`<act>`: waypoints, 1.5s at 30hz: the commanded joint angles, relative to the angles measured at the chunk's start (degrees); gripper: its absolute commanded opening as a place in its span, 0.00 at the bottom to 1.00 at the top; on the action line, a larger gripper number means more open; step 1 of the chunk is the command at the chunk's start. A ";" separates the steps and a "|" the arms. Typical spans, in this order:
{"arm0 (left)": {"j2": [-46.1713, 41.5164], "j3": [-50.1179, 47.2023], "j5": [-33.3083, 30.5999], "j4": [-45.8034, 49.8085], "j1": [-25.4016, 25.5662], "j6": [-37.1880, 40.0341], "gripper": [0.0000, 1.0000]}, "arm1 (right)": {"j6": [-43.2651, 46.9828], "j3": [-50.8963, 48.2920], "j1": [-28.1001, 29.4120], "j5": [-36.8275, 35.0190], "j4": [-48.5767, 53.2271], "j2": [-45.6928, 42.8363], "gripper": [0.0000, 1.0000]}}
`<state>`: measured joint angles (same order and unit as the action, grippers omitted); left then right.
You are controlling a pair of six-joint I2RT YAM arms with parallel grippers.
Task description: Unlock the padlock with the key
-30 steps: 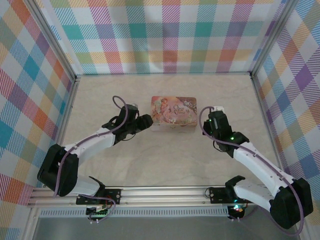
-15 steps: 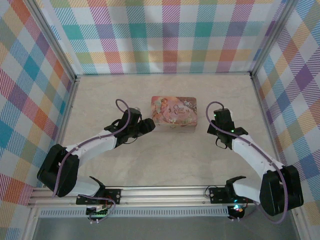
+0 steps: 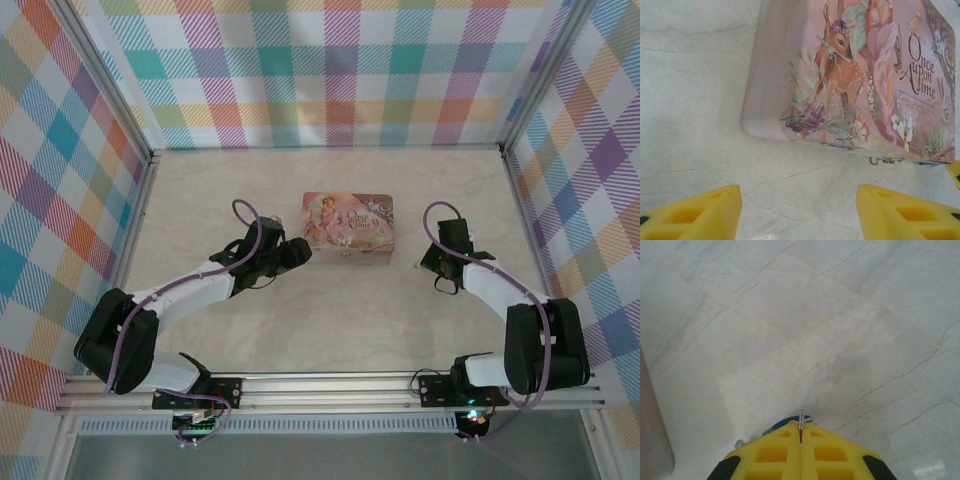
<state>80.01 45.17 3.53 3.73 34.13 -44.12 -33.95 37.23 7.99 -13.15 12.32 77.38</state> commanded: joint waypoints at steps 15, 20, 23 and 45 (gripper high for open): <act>-3.61 2.26 -6.05 5.36 0.67 3.46 0.70 | -0.83 2.68 -2.12 -1.50 6.70 -8.45 0.99; -5.06 7.28 -14.01 13.31 0.50 8.34 1.00 | 2.33 4.25 -2.14 -3.44 8.75 -11.93 1.00; -4.43 11.94 -21.56 19.49 0.41 12.26 1.00 | 4.50 5.84 -2.03 -7.05 9.10 -11.19 1.00; -5.66 -9.68 -36.97 -10.55 -21.51 35.95 1.00 | 29.52 -8.76 -1.41 -17.34 -36.14 1.07 1.00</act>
<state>72.60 38.59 -34.76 4.21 15.03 -11.70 -7.57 30.63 6.20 -29.61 -11.97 77.58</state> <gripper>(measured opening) 0.998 0.997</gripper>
